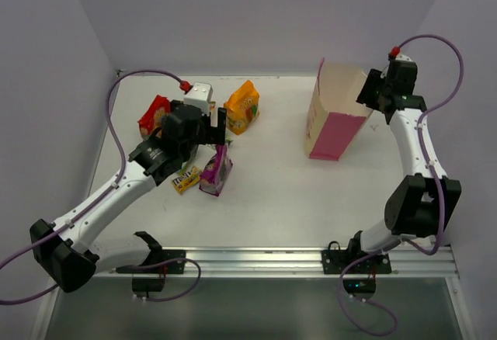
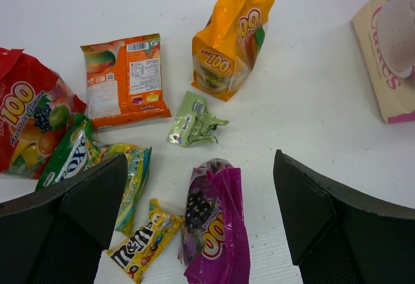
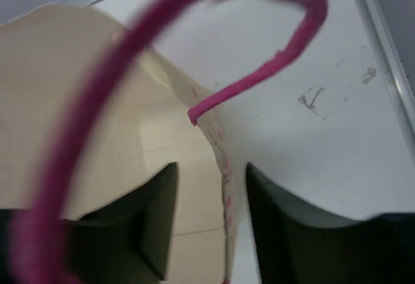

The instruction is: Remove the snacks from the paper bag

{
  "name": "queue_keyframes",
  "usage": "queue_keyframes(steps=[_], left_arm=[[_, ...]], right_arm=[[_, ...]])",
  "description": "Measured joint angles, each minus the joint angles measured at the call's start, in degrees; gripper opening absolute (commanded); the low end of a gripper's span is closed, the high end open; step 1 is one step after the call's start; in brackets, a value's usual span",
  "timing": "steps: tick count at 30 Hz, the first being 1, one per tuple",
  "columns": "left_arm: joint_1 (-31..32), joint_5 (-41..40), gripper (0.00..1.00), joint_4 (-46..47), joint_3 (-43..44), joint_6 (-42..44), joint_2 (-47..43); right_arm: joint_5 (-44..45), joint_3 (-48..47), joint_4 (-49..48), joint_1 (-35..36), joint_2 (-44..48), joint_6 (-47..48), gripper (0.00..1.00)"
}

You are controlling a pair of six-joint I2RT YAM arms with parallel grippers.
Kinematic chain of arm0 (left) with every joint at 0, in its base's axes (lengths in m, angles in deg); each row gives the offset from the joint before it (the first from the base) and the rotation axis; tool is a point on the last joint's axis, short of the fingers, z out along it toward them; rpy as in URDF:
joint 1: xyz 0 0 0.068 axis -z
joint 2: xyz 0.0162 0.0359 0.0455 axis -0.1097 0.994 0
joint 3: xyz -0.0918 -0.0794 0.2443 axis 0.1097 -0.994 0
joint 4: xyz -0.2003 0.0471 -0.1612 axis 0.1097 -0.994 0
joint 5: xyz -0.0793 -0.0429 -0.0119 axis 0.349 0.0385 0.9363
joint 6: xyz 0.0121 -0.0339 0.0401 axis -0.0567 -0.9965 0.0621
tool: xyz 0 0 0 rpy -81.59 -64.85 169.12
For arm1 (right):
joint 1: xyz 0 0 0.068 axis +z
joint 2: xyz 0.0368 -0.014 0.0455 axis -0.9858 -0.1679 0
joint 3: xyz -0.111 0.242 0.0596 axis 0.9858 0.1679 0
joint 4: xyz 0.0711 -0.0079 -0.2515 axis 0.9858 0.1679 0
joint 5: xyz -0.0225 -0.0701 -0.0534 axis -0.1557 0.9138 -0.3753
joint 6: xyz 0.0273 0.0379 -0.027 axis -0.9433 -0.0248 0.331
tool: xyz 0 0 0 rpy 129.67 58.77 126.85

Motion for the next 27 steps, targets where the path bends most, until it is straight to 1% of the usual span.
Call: queue_keyframes(steps=[3,4,6,11,15,19,23,27], left_arm=[[-1.31,0.70,1.00,-0.57,0.94,-0.02,0.00],[-1.68,0.85,1.00,-0.90,1.62,-0.02,0.00],[-2.32,1.09,1.00,-1.27,3.30,0.00,0.00],[-3.78,1.01,1.00,-3.41,10.19,0.26,0.07],[-4.37,-0.24,1.00,-5.44,17.14,0.92,-0.13],[-4.37,-2.23,1.00,-8.31,23.04,2.93,-2.21],[-4.39,-4.79,1.00,-10.34,27.02,5.77,-6.93],[-4.39,-7.78,1.00,-11.21,27.74,8.74,-14.32]], right_arm=[[-1.51,-0.28,1.46,0.04,0.66,-0.09,0.78],[-1.88,-0.57,2.16,0.11,1.22,-0.09,0.90],[-2.67,-1.22,3.80,0.13,3.21,0.07,0.99],[-3.13,-4.24,7.69,0.13,13.27,1.01,0.99],[-3.06,-6.67,8.09,0.13,27.45,2.62,0.99],[-2.43,-6.32,6.32,0.13,42.53,4.44,0.99],[-0.61,-3.96,2.25,1.31,56.28,5.75,0.99],[1.66,0.57,-0.90,5.95,63.93,6.78,0.99]])
